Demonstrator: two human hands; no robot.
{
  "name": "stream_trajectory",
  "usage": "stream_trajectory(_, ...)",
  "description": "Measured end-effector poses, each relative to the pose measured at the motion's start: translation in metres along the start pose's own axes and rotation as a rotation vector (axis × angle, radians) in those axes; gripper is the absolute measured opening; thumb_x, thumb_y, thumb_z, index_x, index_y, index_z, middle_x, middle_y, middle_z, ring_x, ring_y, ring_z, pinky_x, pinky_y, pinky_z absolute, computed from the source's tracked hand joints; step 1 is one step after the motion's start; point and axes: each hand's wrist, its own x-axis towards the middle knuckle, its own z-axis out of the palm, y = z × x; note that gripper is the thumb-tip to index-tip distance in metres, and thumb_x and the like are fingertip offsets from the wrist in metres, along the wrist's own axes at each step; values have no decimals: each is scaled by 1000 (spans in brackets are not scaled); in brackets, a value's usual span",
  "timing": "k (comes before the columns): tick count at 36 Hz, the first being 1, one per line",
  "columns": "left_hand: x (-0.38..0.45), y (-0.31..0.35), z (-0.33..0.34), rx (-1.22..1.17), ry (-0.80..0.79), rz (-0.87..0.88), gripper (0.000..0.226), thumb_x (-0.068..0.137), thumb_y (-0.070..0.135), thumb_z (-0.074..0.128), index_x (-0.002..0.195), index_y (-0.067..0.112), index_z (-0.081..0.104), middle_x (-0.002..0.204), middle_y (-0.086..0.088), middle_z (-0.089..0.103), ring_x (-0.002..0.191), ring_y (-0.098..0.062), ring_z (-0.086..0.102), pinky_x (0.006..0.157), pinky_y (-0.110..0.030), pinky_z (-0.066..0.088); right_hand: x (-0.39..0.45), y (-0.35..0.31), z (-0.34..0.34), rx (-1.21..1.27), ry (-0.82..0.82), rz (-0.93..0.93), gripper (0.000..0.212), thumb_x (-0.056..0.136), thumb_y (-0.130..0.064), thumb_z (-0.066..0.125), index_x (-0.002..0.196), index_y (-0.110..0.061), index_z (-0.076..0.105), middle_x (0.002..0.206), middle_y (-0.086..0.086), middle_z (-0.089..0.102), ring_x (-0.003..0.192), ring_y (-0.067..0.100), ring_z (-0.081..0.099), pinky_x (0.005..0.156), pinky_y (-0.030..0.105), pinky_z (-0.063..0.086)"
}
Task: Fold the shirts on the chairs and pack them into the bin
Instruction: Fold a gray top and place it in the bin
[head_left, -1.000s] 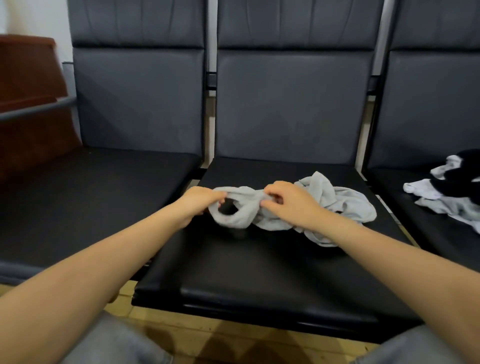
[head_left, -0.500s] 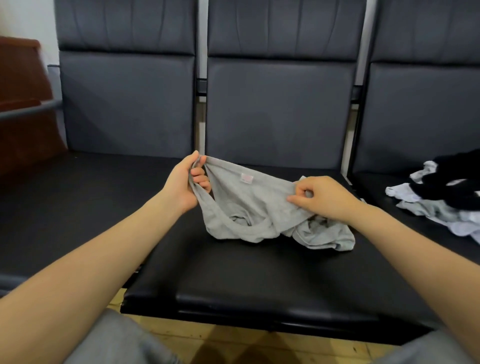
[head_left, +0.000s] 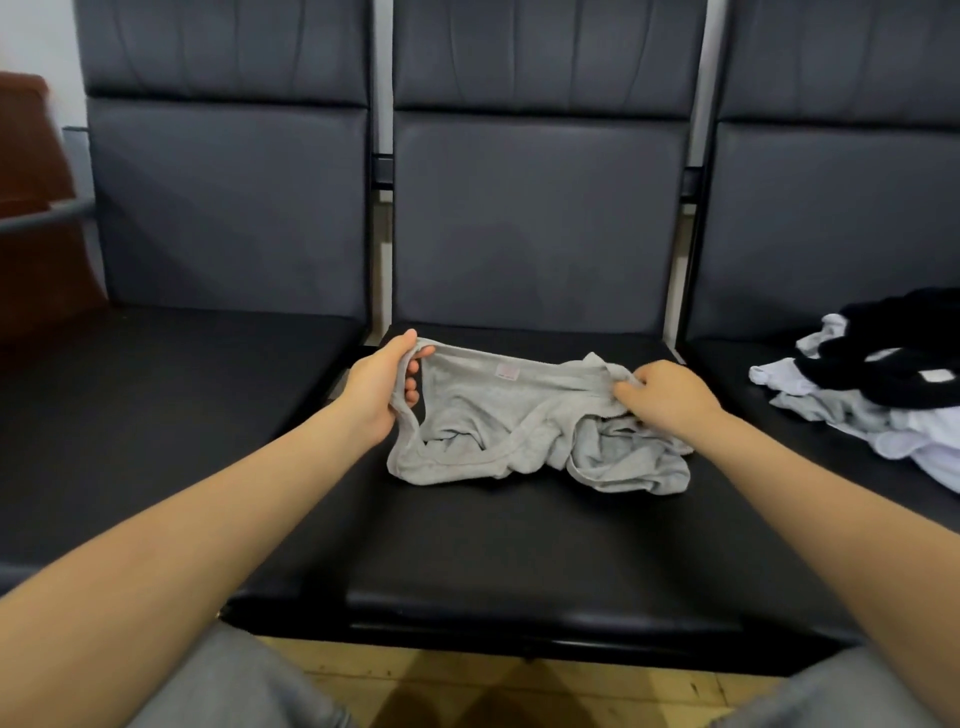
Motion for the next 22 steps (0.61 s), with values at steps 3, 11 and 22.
stream_trajectory(3, 2, -2, 0, -35, 8, -38, 29, 95, 35, 57, 84, 13, 71, 64, 6, 48, 54, -6, 40, 49, -18, 39, -2, -7, -7, 465, -7, 81, 37, 88, -31, 66, 62, -12, 49, 62, 8, 53, 59, 19, 53, 55, 31, 42)
stream_trajectory(11, 3, -2, 5, -243, 14, -198, 27, 99, 34, 50, 82, 19, 65, 56, 9, 46, 51, -4, 37, 48, -16, 34, -10, -26, -18, 1482, -265, 377, 18, 97, -14, 55, 114, -8, 59, 108, 9, 67, 100, 20, 65, 79, 30, 52)
stream_trajectory(22, 9, -9, 9, -246, 11, -215, 26, 98, 33, 51, 81, 19, 66, 59, 9, 46, 49, -4, 37, 46, -15, 35, -16, -27, -4, 1448, -225, 516, 34, 101, -12, 48, 134, -3, 48, 106, 10, 63, 89, 20, 62, 66, 30, 51)
